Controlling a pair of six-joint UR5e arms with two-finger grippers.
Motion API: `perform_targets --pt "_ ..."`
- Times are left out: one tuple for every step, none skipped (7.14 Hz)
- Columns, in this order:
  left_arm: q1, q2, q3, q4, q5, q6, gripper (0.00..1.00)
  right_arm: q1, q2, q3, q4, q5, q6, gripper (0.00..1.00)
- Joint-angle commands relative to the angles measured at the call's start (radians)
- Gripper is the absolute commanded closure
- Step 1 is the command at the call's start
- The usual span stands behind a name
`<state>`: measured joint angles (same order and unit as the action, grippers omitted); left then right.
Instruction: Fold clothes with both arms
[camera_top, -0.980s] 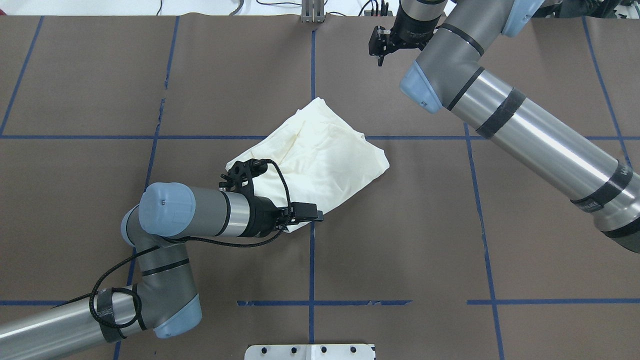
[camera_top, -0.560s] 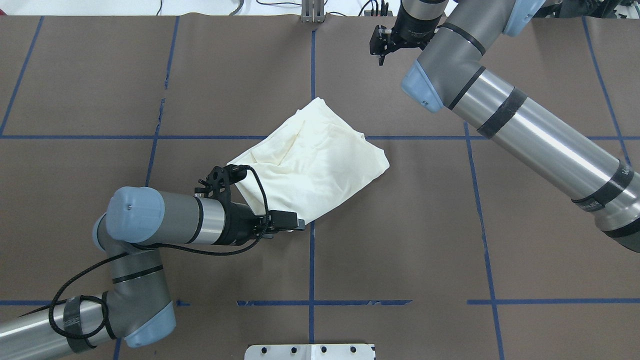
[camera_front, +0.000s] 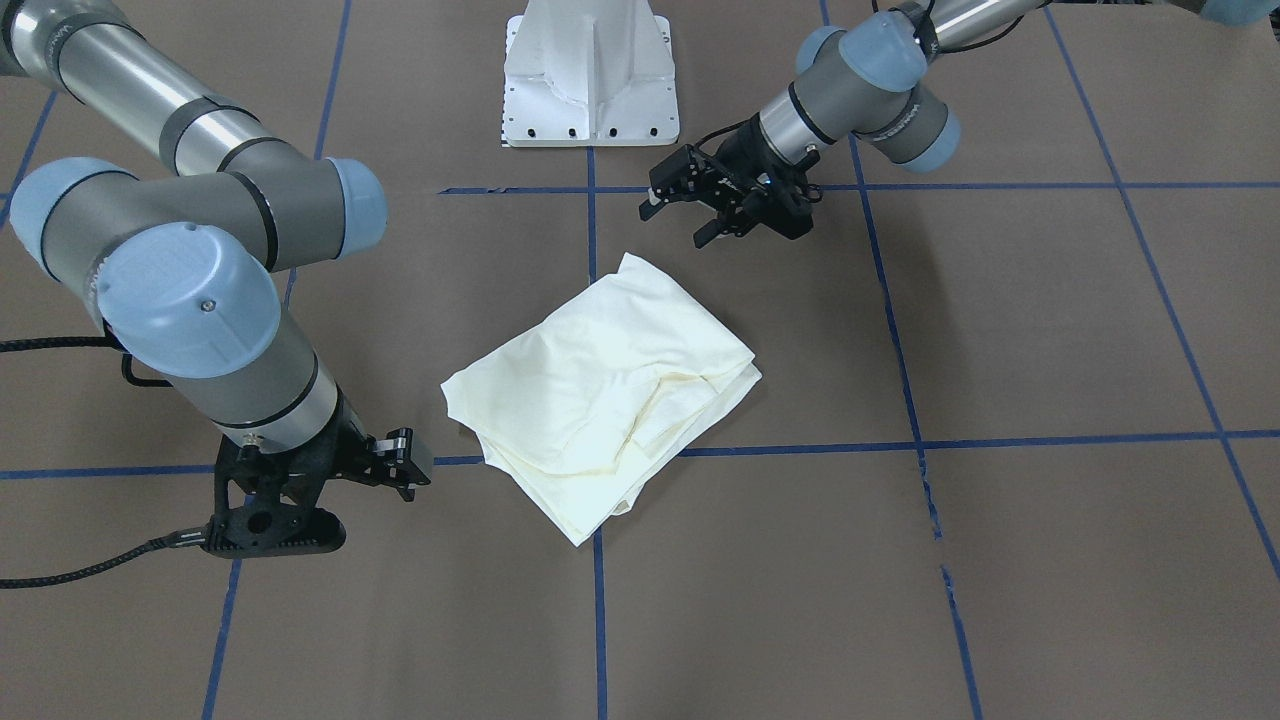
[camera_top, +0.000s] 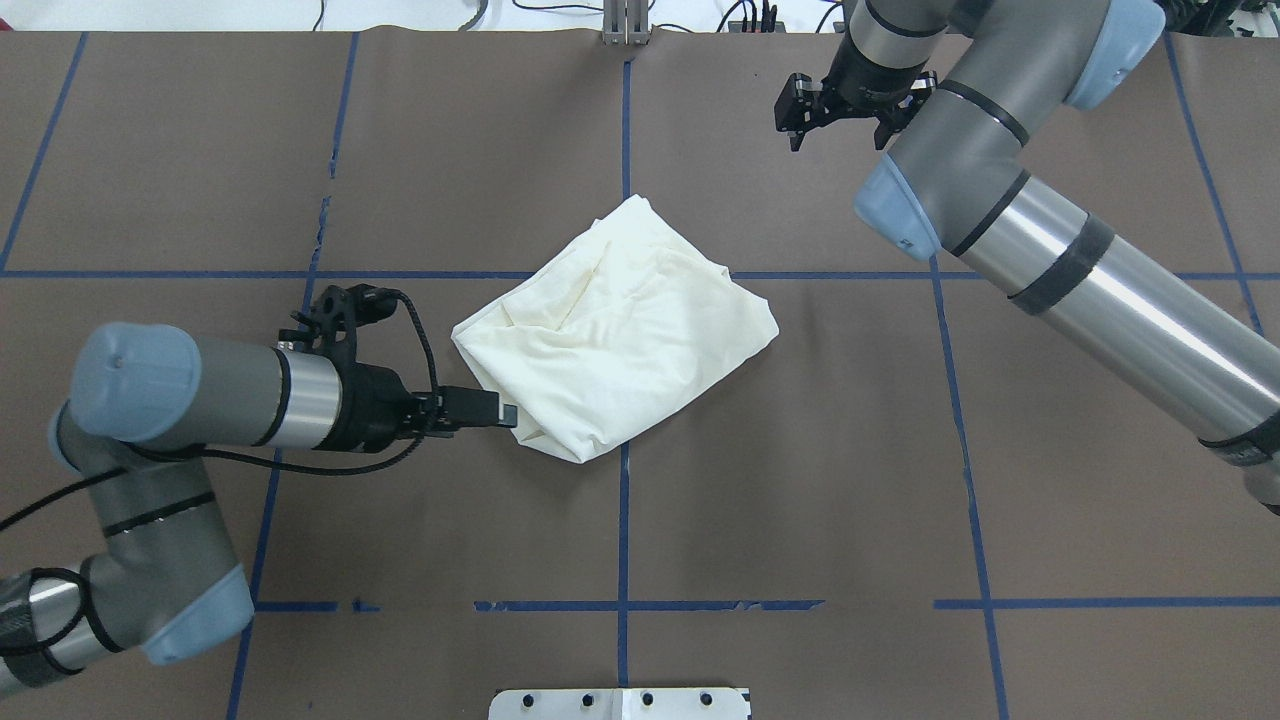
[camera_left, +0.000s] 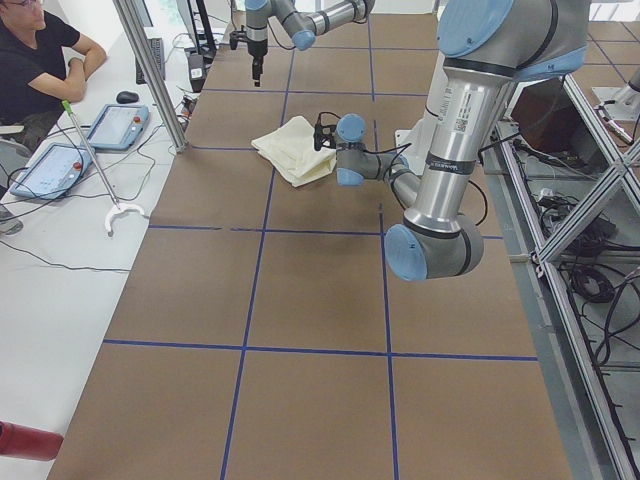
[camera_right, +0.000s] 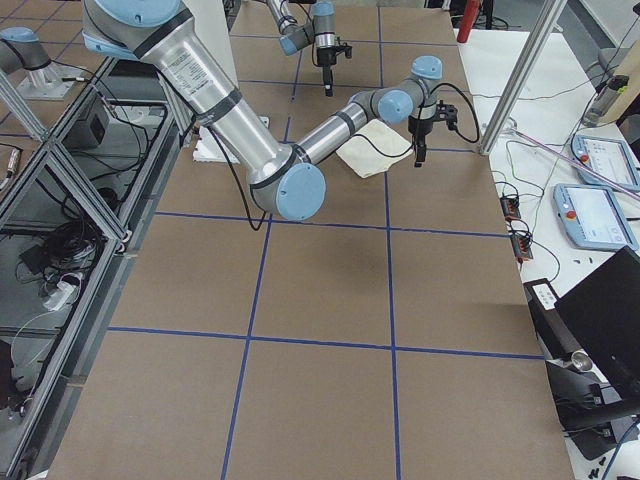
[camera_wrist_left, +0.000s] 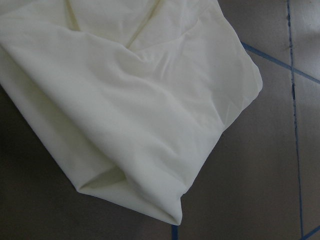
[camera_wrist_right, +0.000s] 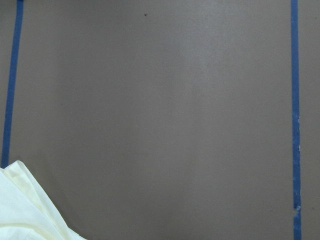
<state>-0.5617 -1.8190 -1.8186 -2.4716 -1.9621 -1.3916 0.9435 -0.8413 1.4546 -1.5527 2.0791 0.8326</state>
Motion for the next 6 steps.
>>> perform_targets --pt "-0.203 0.062 -0.041 0.136 -0.095 0.205 0.0 0.043 -0.137 0.131 -0.007 0.004 -0.045 0.0" --pt "-0.286 0.099 -0.044 0.184 -0.119 0.349 0.0 0.075 -0.18 0.174 -0.076 0.006 -0.161 0.0" --pt "-0.378 0.145 -0.065 0.269 -0.139 0.499 0.0 0.119 -0.208 0.209 -0.172 0.006 -0.3 0.0" --pt "-0.476 0.155 -0.068 0.377 -0.153 0.689 0.0 0.168 -0.267 0.258 -0.209 0.007 -0.394 0.0" --pt "-0.58 0.161 -0.064 0.499 -0.155 0.912 0.0 0.228 -0.356 0.288 -0.202 0.048 -0.494 0.0" --pt "-0.681 0.162 -0.058 0.628 -0.155 1.126 0.0 0.307 -0.428 0.288 -0.201 0.114 -0.635 0.0"
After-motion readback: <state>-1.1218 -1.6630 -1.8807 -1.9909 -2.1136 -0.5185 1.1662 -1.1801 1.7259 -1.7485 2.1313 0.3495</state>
